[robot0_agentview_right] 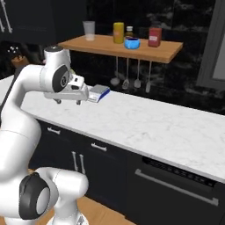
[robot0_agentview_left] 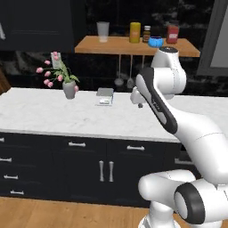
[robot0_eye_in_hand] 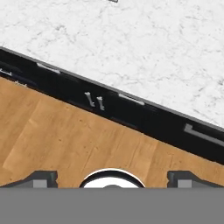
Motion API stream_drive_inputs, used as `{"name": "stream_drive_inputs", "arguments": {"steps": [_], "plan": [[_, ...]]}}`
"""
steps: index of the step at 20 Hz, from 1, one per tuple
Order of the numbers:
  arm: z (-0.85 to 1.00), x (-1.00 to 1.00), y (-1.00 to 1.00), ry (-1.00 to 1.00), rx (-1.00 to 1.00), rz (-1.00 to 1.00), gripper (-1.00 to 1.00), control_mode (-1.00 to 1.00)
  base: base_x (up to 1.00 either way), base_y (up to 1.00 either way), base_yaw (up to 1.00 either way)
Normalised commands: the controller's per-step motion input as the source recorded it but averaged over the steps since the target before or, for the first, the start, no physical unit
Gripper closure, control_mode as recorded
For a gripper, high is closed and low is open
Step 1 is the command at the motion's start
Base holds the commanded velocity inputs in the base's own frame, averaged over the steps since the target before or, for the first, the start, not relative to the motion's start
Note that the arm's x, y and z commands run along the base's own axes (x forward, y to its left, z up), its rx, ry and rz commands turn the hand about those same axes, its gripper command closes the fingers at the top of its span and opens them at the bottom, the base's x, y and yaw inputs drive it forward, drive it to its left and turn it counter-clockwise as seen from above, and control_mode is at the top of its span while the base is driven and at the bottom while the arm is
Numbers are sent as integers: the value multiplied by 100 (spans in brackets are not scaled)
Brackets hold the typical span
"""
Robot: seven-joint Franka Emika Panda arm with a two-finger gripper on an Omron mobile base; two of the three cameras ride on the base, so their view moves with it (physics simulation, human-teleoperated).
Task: Gather all objects into one cabinet and sort the glasses and bowls to opposite sides.
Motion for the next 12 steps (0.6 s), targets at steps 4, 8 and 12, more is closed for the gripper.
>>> {"name": "stream_drive_inputs", "arguments": {"steps": [4,8,12], "plan": [[0,0,0,0,0,0,-100,100,37,62,-39],[0,0,0,0,0,0,-100,100,50,61,-31],[0,0,0,0,0,0,-100,100,44,10,-26]]}}
